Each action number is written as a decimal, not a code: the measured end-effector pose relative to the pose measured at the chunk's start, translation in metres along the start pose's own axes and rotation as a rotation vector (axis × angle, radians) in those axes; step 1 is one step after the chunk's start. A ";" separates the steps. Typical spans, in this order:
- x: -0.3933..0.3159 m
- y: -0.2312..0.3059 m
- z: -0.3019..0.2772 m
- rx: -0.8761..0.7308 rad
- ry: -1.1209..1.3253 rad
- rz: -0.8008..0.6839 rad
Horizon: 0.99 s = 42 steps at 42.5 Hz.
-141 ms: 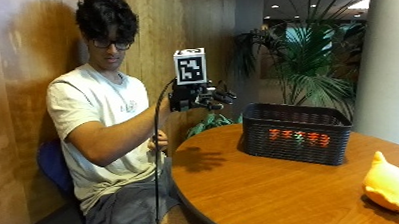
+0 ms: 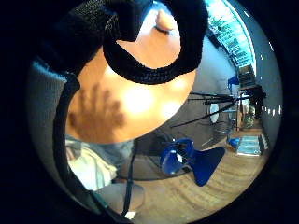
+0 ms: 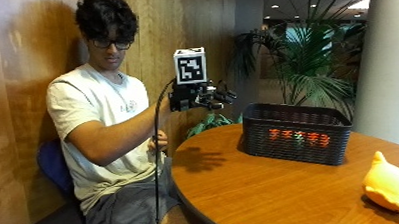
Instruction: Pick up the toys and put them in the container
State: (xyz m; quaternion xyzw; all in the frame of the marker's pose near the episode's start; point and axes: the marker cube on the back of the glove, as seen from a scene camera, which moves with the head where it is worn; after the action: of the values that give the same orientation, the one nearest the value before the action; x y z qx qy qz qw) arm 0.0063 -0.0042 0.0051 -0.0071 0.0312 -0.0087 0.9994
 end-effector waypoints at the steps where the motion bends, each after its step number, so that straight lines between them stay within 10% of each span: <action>1: -0.001 0.002 -0.001 0.004 0.009 -0.003; 18: 0.027 -0.029 -0.010 -0.014 0.051 0.019; 42: 0.174 -0.239 -0.036 -0.056 0.224 0.297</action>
State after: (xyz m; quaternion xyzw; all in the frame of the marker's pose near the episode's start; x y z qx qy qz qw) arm 0.1740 -0.2469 -0.0381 -0.0290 0.1433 0.1393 0.9794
